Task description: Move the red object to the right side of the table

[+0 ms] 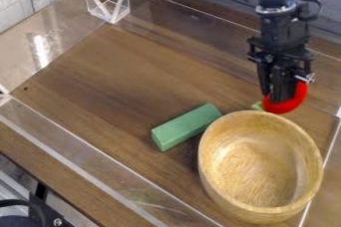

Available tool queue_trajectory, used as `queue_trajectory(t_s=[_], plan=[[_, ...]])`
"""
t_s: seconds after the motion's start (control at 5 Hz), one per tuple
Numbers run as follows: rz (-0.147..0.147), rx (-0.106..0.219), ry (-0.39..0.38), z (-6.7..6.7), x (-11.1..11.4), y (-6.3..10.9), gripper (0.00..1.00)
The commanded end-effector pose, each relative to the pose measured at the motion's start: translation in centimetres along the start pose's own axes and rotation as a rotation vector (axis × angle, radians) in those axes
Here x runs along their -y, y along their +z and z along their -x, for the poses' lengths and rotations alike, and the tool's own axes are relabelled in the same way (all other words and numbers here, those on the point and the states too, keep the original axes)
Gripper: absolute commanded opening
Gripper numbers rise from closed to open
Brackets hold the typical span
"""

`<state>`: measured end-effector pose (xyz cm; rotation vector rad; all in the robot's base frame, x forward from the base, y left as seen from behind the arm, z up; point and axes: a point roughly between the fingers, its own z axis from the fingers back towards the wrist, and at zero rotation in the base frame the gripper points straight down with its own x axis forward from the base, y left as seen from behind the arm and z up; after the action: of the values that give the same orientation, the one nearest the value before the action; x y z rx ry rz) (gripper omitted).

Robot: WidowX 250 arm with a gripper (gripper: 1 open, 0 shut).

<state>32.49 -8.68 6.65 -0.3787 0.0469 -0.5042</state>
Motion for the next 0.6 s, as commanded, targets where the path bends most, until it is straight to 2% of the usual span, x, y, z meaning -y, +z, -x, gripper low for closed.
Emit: queue_trajectory(t_s=[0.0, 0.4], plan=[[-0.035, 0.081, -0.033, -0.4, -0.6, 2.3, 0.0], [-0.021, 0.102, -0.024, 0.5, -1.8, 2.0, 0.0]])
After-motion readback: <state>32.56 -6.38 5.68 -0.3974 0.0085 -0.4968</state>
